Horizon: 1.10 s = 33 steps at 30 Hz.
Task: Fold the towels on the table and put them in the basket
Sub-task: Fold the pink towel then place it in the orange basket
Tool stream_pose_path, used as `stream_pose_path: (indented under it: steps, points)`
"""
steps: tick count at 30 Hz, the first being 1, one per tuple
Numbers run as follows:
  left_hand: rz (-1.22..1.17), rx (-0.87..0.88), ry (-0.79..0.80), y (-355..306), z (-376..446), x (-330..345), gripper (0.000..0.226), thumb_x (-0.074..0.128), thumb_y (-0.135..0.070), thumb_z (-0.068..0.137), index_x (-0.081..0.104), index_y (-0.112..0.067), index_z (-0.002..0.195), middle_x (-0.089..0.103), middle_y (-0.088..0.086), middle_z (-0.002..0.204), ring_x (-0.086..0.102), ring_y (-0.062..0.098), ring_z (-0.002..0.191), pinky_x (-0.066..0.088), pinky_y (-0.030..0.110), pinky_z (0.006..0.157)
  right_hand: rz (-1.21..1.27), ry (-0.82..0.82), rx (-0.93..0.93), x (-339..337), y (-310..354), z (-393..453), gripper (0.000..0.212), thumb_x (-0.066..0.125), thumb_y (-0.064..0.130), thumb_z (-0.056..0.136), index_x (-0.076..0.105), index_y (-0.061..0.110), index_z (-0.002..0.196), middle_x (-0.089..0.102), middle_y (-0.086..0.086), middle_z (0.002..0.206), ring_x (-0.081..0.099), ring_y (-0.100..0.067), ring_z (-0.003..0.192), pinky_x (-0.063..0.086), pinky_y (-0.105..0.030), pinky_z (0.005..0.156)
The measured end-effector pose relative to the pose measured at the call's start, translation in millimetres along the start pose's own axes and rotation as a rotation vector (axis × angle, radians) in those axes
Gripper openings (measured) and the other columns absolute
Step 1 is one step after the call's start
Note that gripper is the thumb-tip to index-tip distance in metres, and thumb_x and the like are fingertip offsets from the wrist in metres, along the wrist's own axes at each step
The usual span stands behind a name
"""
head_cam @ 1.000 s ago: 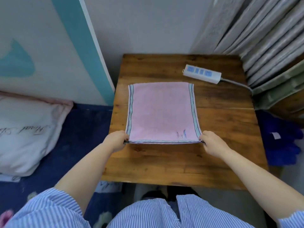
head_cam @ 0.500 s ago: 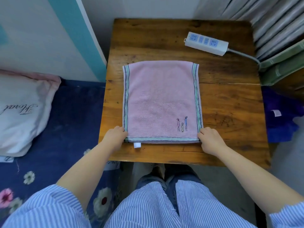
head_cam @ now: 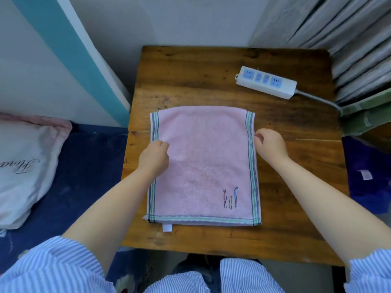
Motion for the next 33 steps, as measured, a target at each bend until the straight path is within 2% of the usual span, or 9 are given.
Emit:
stream_pose_path:
  steps: [3, 7, 12, 17, 22, 25, 28, 31, 33]
  points:
    - [-0.078, -0.049, -0.081, -10.2, 36.4, -10.9, 0.03, 0.038, -0.002, 0.093, 0.052, -0.001, 0.119, 0.051, 0.014, 0.126, 0.049, 0.031, 0.113, 0.046, 0.04, 0.087, 0.038, -0.096, 0.038, -4.2, 10.7, 40.7, 0.023, 0.048, 0.018, 0.092, 0.06, 0.005, 0.108, 0.062, -0.014, 0.104, 0.058, -0.027, 0.094, 0.052, -0.038, 0.078]
    - [-0.191, -0.122, -0.187, -12.7, 80.2, -11.0, 0.029, 0.038, -0.003, 0.093, 0.049, -0.001, 0.12, 0.045, 0.013, 0.132, 0.049, 0.03, 0.114, 0.045, 0.037, 0.091, 0.109, -0.081, 0.246, 6.2, 15.5, 85.2, 0.044, 0.052, 0.026, 0.092, 0.043, 0.008, 0.131, 0.063, -0.014, 0.111, 0.06, -0.029, 0.103, 0.051, -0.038, 0.084]
    - [-0.136, -0.134, -0.126, -0.5, 105.2, 5.0, 0.042, 0.037, -0.017, 0.097, 0.036, -0.002, 0.136, 0.033, 0.016, 0.146, 0.033, 0.03, 0.135, 0.029, 0.038, 0.11, 0.304, -0.096, 0.269, 13.2, 4.4, 104.2, 0.029, 0.049, 0.008, 0.092, 0.055, 0.005, 0.121, 0.062, -0.014, 0.107, 0.056, -0.02, 0.093, 0.045, -0.027, 0.081]
    - [-0.021, -0.149, -0.046, 17.1, 119.4, 23.5, 0.06, 0.025, -0.039, 0.099, 0.01, -0.009, 0.149, 0.004, 0.008, 0.158, 0.0, 0.022, 0.147, 0.003, 0.038, 0.118, 0.144, -0.151, 0.143, 28.8, -8.4, 116.3, 0.025, 0.045, 0.007, 0.093, 0.061, -0.001, 0.111, 0.062, -0.017, 0.112, 0.054, -0.029, 0.106, 0.042, -0.033, 0.09]
    - [-0.019, -0.204, -0.033, 27.5, 134.9, 18.4, 0.06, 0.021, -0.041, 0.099, 0.007, -0.01, 0.149, -0.002, 0.006, 0.158, -0.007, 0.022, 0.146, -0.002, 0.04, 0.118, -0.064, -0.239, 0.101, 39.2, -5.2, 121.6, 0.028, 0.043, 0.01, 0.095, 0.059, 0.002, 0.116, 0.057, -0.018, 0.116, 0.047, -0.032, 0.11, 0.037, -0.04, 0.093]
    - [-0.133, -0.218, -0.097, 27.2, 139.1, 14.3, 0.051, 0.028, -0.028, 0.1, 0.021, -0.008, 0.147, 0.009, 0.009, 0.157, 0.001, 0.025, 0.146, 0.0, 0.042, 0.118, -0.053, -0.178, 0.093, 34.9, -2.4, 121.8, 0.032, 0.045, 0.011, 0.093, 0.053, 0.006, 0.124, 0.049, -0.015, 0.127, 0.04, -0.029, 0.12, 0.032, -0.039, 0.099]
    - [-0.204, -0.171, -0.196, 29.3, 140.9, 1.0, 0.038, 0.04, -0.012, 0.094, 0.048, -0.001, 0.13, 0.039, 0.018, 0.142, 0.029, 0.033, 0.134, 0.022, 0.044, 0.112, -0.126, 0.03, -0.002, 21.8, -1.6, 125.8, 0.045, 0.05, 0.015, 0.089, 0.043, 0.013, 0.133, 0.042, -0.008, 0.139, 0.033, -0.026, 0.13, 0.027, -0.04, 0.107]
    - [-0.168, -0.122, -0.134, 31.2, 144.2, -15.4, 0.031, 0.049, -0.005, 0.085, 0.056, -0.001, 0.114, 0.057, 0.019, 0.113, 0.049, 0.036, 0.109, 0.041, 0.041, 0.087, -0.341, 0.189, -0.067, 11.1, 4.5, 132.9, 0.051, 0.054, 0.009, 0.085, 0.043, 0.016, 0.134, 0.045, -0.009, 0.136, 0.038, -0.027, 0.126, 0.034, -0.042, 0.103]
    - [-0.16, -0.068, -0.036, 30.3, 143.8, -21.7, 0.016, 0.051, -0.003, 0.081, 0.058, -0.004, 0.096, 0.057, 0.015, 0.093, 0.054, 0.035, 0.095, 0.038, 0.033, 0.066, -0.391, 0.276, -0.023, 6.9, 12.5, 137.7, 0.049, 0.055, 0.005, 0.085, 0.045, 0.014, 0.132, 0.053, -0.012, 0.127, 0.048, -0.029, 0.116, 0.045, -0.04, 0.093]
Point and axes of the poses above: each hand's wrist, its own z-axis towards the middle knuckle, its own x-axis out of the palm, y = z × x, the point moved 1 cm from there along z, towards the middle knuckle
